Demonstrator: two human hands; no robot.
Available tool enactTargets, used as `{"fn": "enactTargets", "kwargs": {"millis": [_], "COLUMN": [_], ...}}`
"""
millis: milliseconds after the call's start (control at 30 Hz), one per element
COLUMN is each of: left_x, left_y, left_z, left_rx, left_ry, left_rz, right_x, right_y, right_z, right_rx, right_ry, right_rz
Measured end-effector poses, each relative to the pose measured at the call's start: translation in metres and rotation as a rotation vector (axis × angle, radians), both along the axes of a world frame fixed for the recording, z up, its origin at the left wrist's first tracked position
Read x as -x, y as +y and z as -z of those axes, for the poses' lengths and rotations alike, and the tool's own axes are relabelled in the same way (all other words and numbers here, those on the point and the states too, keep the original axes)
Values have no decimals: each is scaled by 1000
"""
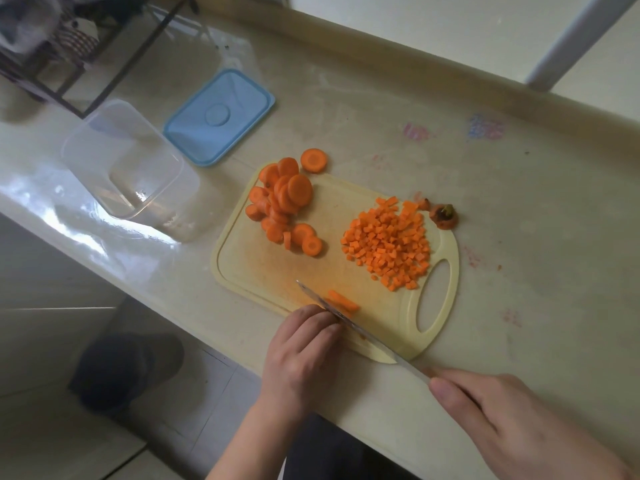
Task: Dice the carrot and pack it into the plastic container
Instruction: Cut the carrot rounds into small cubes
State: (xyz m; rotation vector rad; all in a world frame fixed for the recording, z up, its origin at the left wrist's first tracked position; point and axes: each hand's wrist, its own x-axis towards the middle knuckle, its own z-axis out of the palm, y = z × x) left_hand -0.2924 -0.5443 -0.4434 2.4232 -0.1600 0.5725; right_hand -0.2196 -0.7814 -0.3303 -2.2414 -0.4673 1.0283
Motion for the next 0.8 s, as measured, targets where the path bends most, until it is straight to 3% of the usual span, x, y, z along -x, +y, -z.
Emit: {"fn": "enactTargets", "kwargs": {"millis": [233, 467, 633, 733, 800], "left_x": [1, 2, -9, -24, -37], "left_y": [1, 4, 31, 51, 60], "left_z": [5, -5, -20, -39, -62], "left_rx": [-17, 194, 206, 402, 525], "left_ry": [28, -110, -111, 5, 156], "left_rz": [-12, -140, -194, -345, -288], "right_x": [1, -4, -3, -12, -15], "right_y": [7, 0, -14, -23, -28], "right_z": [2, -10, -16, -17, -16], "right_rx": [-6, -11, 130, 175, 182], "right_ry": [-14, 87, -218, -333, -456], "right_rz": [1, 17, -36, -82, -173]}}
